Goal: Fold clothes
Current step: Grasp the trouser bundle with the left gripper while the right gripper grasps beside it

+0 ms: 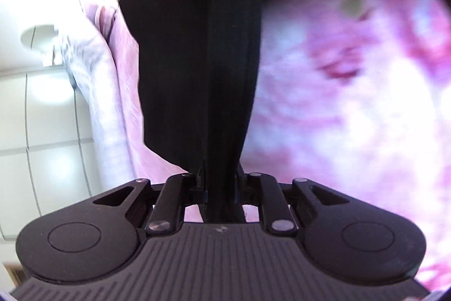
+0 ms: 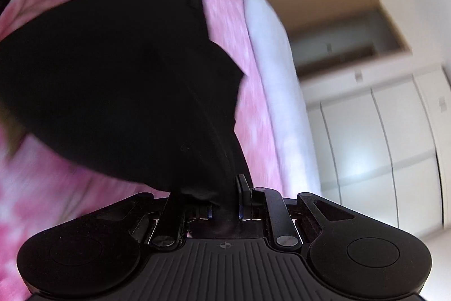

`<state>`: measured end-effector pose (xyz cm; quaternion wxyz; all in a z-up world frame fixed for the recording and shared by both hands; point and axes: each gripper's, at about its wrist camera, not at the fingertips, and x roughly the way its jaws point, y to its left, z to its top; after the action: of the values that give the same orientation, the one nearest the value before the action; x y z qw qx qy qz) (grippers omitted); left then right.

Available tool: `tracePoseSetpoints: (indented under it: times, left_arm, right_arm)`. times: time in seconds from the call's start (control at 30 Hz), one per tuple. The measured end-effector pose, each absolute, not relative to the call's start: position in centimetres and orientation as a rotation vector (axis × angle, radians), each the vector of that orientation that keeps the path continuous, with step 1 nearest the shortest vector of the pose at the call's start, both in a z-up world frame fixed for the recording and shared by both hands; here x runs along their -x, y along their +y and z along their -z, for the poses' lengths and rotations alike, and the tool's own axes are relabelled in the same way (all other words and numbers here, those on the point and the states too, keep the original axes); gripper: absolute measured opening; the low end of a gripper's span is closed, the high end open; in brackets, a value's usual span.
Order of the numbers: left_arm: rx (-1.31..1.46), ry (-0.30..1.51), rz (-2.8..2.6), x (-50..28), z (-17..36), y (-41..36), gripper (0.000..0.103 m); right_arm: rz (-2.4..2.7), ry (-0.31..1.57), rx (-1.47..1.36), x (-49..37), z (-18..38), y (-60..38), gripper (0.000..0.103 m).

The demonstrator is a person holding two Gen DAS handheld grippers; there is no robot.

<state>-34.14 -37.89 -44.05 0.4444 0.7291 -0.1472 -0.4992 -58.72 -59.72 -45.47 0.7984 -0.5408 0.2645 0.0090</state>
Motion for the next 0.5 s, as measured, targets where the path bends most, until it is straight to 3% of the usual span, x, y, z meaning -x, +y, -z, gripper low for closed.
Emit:
tracePoseSetpoints:
  times: [0.2,0.27,0.3,0.33,0.5]
  left_arm:
    - [-1.718,-0.378,1.244,35.1,44.2,-36.4,0.021]
    - [-1.721,-0.432,1.246,36.4,42.9,-36.3,0.027]
    - [-1.721,-0.459,1.247,37.0,42.3,-36.2,0.035]
    - [-1.700,-0.418,1.259,36.3,41.8,-36.1,0.042]
    - [-1.590,-0.215,1.309,32.9,39.1,-35.7,0.043]
  right_arm:
    - [-0.029,0.744,1.126,59.3,46.8,-61.8,0.020]
    - [0.033,0.827,1.100,60.6,47.5,-61.5,0.027]
    - [0.075,0.857,1.079,61.3,47.4,-61.5,0.028]
    - [0.118,0.886,1.056,62.1,47.2,-61.5,0.028]
    - [0.330,0.981,0.761,64.7,44.7,-61.7,0.033]
